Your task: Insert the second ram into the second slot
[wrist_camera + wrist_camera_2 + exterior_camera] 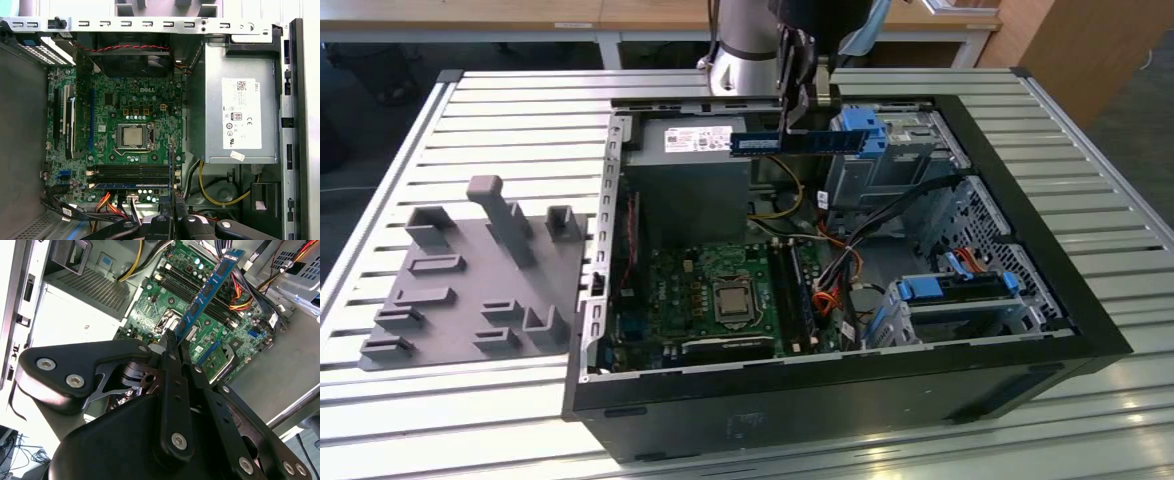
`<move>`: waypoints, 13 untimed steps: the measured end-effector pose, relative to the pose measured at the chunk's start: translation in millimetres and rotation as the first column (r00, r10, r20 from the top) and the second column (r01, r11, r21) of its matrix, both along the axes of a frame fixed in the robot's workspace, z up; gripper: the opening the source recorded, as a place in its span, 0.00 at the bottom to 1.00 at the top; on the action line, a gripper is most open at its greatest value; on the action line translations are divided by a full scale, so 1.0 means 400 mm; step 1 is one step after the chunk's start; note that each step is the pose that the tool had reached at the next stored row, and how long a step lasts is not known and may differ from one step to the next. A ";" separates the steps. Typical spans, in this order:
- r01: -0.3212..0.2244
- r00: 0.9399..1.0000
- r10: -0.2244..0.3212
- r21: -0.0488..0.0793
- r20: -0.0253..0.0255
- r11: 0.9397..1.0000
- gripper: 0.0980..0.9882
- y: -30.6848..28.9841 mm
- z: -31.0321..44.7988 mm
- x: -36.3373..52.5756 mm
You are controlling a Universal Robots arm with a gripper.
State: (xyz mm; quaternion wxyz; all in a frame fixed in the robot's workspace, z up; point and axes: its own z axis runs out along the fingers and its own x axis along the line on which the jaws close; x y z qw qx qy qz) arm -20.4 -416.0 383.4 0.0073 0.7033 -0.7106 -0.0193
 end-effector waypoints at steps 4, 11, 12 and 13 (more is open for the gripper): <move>0.002 1.000 -0.002 0.000 0.000 1.000 0.04 -0.001 0.000 0.000; 0.008 1.000 -0.008 0.000 0.000 1.000 0.04 -0.018 0.000 0.000; 0.009 1.000 -0.009 0.000 0.000 1.000 0.04 -0.018 0.000 0.000; 0.009 1.000 -0.009 0.000 0.000 1.000 0.04 -0.019 0.000 0.000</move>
